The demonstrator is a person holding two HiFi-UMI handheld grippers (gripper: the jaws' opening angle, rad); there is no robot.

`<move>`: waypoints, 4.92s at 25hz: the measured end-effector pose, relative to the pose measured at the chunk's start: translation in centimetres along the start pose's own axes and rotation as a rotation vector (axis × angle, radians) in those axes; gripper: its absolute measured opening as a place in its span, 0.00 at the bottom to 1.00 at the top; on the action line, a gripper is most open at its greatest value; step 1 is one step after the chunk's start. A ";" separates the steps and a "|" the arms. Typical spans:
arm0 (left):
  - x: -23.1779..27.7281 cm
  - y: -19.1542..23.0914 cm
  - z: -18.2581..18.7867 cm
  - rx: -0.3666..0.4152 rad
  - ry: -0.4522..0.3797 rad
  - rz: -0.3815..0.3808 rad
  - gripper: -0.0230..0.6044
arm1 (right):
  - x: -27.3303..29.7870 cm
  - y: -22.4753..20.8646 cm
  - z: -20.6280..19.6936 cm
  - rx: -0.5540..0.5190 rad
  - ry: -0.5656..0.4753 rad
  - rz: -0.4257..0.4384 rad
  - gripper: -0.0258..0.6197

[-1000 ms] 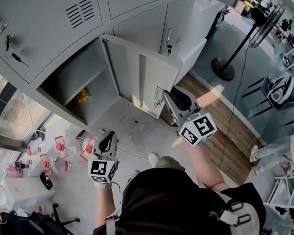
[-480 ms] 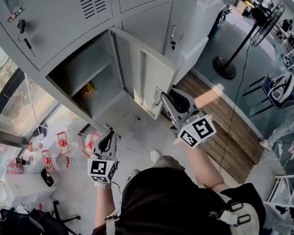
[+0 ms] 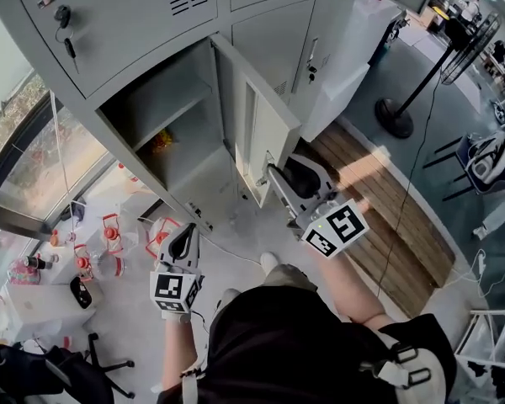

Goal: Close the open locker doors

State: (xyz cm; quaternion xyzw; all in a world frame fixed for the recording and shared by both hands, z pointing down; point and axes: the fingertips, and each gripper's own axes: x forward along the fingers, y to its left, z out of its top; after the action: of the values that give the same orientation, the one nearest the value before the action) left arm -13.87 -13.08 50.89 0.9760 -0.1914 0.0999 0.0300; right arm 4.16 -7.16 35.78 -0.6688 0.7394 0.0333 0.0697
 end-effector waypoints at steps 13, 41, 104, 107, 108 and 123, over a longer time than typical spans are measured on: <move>-3.8 2.3 -0.5 -0.008 -0.016 0.130 0.05 | 3.8 5.3 -0.8 0.022 0.007 0.175 0.31; -10.2 7.1 -2.5 -0.100 0.011 0.488 0.05 | 13.8 11.6 -3.1 0.022 0.020 0.495 0.36; -5.7 4.8 -2.4 -0.046 0.022 0.235 0.05 | 7.8 3.4 -4.3 0.031 0.075 0.174 0.29; -3.1 3.5 -2.1 -0.023 0.038 0.147 0.05 | 4.9 0.5 -3.9 0.023 0.074 0.076 0.29; -1.9 2.9 -1.8 -0.009 0.037 0.116 0.05 | 3.9 -0.7 -3.8 0.021 0.070 0.044 0.29; 20.4 -10.8 6.3 0.058 -0.040 -0.172 0.05 | -11.8 -23.2 -0.6 0.019 0.009 -0.264 0.28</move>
State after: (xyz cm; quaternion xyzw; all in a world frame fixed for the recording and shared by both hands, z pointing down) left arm 9.90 -11.21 48.70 0.9910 -0.1046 0.0831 0.0061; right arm 28.31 2.00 39.18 -0.7598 0.6455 0.0139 0.0765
